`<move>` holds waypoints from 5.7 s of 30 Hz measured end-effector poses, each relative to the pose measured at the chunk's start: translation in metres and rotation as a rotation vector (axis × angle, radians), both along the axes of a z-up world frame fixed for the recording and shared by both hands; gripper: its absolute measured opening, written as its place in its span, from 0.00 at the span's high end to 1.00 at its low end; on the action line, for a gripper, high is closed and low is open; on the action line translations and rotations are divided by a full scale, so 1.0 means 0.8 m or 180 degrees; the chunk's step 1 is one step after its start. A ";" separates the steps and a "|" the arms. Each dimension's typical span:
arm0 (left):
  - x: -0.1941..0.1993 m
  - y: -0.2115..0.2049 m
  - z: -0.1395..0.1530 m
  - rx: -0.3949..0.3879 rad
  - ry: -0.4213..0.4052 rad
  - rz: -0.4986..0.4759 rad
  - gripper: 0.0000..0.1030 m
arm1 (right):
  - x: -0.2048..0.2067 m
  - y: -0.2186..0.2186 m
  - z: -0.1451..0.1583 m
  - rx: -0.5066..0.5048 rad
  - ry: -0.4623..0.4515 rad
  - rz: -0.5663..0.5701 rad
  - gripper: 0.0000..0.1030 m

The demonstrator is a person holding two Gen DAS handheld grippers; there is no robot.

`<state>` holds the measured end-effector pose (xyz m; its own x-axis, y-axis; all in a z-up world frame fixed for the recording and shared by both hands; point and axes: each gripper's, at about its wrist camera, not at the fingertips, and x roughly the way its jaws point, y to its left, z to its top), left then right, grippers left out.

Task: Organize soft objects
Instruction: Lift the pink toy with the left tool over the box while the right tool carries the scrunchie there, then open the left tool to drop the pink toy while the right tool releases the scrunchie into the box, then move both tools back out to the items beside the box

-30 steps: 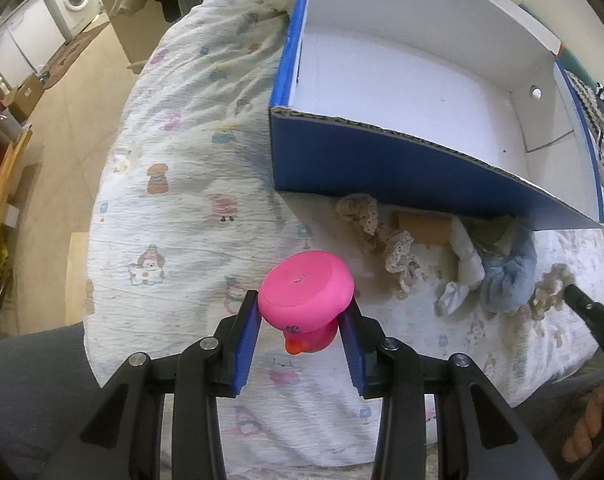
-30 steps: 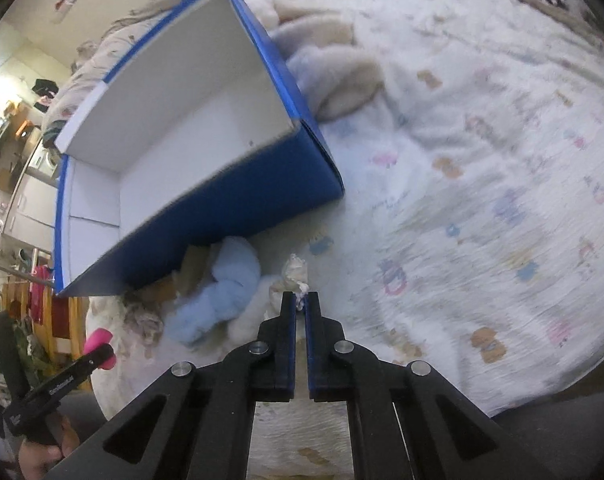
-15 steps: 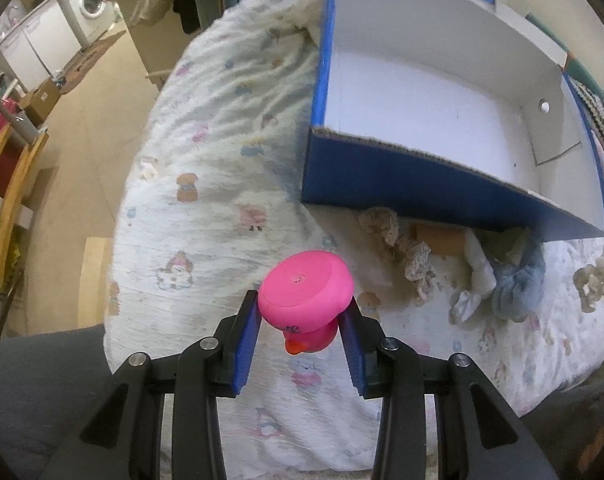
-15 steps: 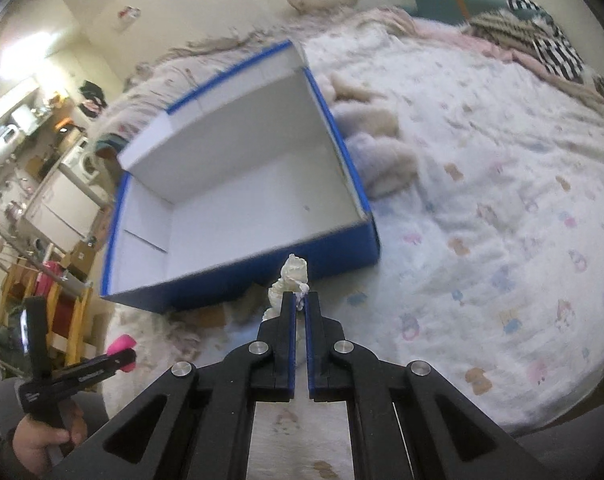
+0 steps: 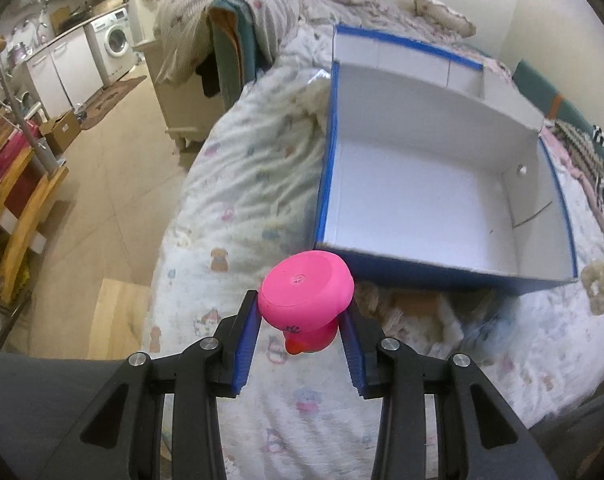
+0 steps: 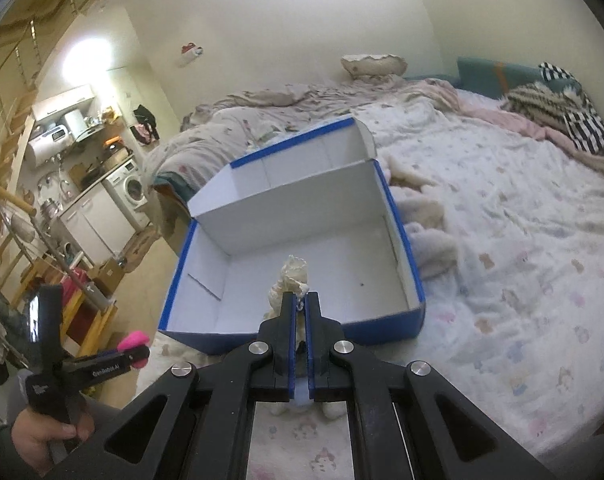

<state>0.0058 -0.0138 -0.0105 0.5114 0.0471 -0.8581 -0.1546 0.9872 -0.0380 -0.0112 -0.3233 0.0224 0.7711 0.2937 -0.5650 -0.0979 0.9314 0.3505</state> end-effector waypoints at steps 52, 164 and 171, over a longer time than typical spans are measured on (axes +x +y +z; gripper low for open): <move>0.168 -0.135 -0.038 0.0213 -0.0035 -0.0866 0.66 | 0.169 0.042 -0.096 -0.0143 0.1005 0.0395 0.94; 0.053 -0.013 -0.083 -0.0380 0.0505 -0.0036 0.30 | 0.075 -0.019 -0.107 0.0228 0.1445 -0.0051 0.00; 0.072 -0.054 -0.122 -0.0374 0.0773 -0.0184 0.30 | 0.083 -0.023 -0.118 0.0184 0.1566 -0.0105 0.00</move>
